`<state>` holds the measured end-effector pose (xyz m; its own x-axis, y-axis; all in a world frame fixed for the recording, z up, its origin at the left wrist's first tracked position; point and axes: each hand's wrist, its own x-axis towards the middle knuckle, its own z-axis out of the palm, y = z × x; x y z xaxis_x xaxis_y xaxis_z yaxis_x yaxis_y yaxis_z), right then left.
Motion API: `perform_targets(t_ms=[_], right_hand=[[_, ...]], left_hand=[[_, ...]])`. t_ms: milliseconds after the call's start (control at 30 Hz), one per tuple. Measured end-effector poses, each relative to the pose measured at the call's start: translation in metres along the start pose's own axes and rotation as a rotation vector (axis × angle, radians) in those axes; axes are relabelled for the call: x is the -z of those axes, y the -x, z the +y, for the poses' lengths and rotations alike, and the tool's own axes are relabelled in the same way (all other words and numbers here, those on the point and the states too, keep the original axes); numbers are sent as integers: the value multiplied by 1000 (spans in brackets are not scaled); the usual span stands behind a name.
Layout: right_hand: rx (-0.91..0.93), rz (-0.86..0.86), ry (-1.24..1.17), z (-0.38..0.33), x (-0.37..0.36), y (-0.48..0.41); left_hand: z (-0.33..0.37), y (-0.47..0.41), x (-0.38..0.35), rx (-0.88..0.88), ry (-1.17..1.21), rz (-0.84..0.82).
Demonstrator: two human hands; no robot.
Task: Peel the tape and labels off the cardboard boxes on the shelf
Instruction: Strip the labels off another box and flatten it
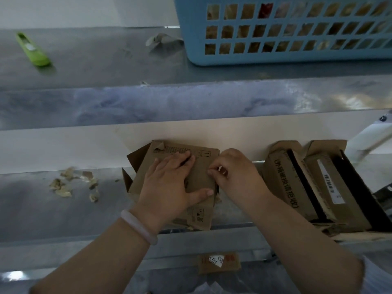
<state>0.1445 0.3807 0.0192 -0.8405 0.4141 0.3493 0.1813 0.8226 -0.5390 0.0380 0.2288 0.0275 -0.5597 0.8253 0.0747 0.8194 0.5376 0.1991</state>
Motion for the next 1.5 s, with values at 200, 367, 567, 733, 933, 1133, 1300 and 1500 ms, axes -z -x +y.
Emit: perform_targets(t_ms=[200, 367, 567, 733, 933, 1133, 1300, 1500], right_hand=[[52, 19, -145, 5, -5, 8], [-69, 51, -436, 16, -4, 30], [-598, 132, -1238, 12, -11, 45], [-839, 150, -1373, 9, -11, 43], [-949, 46, -1271, 1, -28, 42], [-899, 76, -1264, -3, -30, 42], [-855, 174, -1511, -11, -18, 29], [-893, 96, -1518, -14, -13, 15]], left_hand=[[-2, 0, 2, 17, 26, -13], [0, 1, 3, 14, 37, -25], [-2, 1, 5, 14, 53, -32], [-1, 2, 6, 11, 47, -31], [0, 4, 6, 10, 78, -12], [15, 6, 12, 61, 76, 0], [16, 10, 6, 89, 73, 15], [24, 18, 5, 156, 24, 3]])
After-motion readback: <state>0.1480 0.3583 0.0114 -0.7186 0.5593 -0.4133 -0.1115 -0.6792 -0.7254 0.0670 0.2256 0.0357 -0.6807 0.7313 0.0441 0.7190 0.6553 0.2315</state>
